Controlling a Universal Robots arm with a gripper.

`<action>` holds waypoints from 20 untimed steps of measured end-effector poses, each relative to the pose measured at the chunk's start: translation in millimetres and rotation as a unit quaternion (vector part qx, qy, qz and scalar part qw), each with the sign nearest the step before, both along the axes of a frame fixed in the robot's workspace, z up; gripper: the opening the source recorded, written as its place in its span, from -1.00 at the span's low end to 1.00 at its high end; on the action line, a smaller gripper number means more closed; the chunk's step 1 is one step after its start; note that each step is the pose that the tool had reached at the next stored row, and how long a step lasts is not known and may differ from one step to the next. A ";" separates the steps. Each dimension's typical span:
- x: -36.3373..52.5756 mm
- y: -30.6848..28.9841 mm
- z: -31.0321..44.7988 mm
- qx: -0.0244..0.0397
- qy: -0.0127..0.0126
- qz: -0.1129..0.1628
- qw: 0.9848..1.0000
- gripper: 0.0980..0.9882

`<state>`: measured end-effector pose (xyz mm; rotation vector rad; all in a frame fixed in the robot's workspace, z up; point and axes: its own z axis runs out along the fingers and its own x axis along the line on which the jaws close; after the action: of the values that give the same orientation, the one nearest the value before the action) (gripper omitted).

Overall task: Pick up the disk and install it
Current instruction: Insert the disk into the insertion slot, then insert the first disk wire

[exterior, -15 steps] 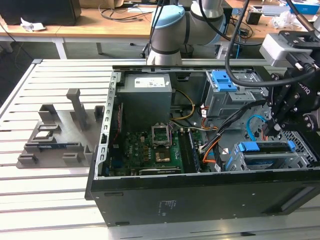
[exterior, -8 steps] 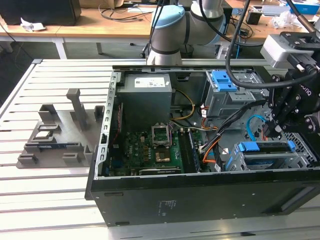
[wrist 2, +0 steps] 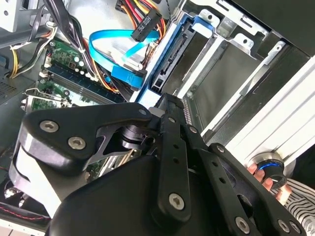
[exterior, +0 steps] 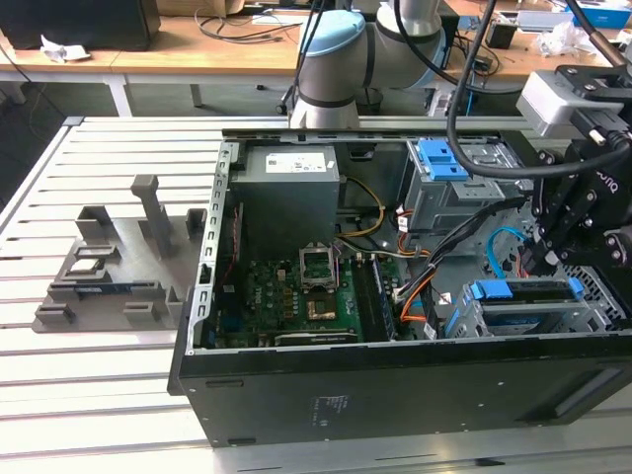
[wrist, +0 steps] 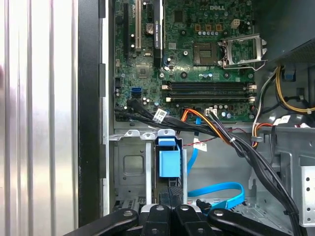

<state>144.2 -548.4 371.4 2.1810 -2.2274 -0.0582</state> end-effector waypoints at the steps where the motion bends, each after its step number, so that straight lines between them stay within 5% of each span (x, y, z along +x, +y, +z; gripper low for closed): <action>1: 0.0 -0.2 0.0 0.000 0.000 0.000 1.000 -0.98; 11: -0.1 -1.0 0.0 -0.001 0.000 0.000 1.000 -0.98; 20: -0.3 8.1 0.1 0.000 0.000 0.000 1.000 -0.96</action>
<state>143.8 -540.3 371.4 2.1811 -2.2270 -0.0577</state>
